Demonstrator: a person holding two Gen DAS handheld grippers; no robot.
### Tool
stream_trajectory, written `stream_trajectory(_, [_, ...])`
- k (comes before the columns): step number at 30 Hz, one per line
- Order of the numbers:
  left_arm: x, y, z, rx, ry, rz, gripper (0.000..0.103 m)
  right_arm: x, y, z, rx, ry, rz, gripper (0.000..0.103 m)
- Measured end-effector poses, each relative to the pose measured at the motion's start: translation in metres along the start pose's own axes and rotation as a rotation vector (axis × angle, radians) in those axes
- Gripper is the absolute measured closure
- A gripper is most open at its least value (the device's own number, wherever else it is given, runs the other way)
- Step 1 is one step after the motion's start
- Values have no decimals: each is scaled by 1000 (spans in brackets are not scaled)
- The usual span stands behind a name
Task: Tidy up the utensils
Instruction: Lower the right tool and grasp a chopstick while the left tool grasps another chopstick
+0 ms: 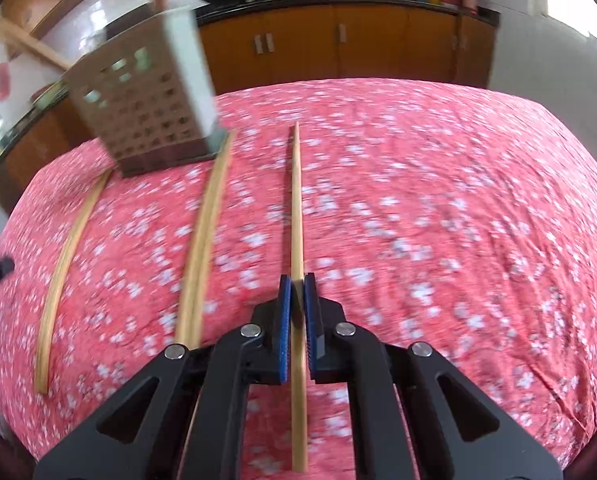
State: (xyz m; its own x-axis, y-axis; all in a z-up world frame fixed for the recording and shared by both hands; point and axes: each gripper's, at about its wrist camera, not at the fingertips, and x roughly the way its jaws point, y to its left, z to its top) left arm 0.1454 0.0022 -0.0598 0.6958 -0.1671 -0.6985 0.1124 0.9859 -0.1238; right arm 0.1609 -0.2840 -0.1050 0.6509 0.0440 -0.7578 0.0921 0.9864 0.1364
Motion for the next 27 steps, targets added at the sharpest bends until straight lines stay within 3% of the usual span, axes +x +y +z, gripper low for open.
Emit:
stream_trajectory(6, [14,-12,-15,13,68,-74,87,1,-4,-2,-11,-11,-7,95])
stream_trajectory(10, [23,-13,-21,21,106,-43,87,5,-2,-6,-11,-13,1,95])
stream_trajectory(19, [27,-16,-20,54,108,33,91,-9,-3,-7,-17,-13,6,95])
stream_trajectory(20, [27,-15,-19,50,107,42,95,-10,-2,-9,-14,-10,14,95])
stream_trajectory(27, [39,12,0,-5,100,110,95,-7,-4,-3,-1,-15,23,95])
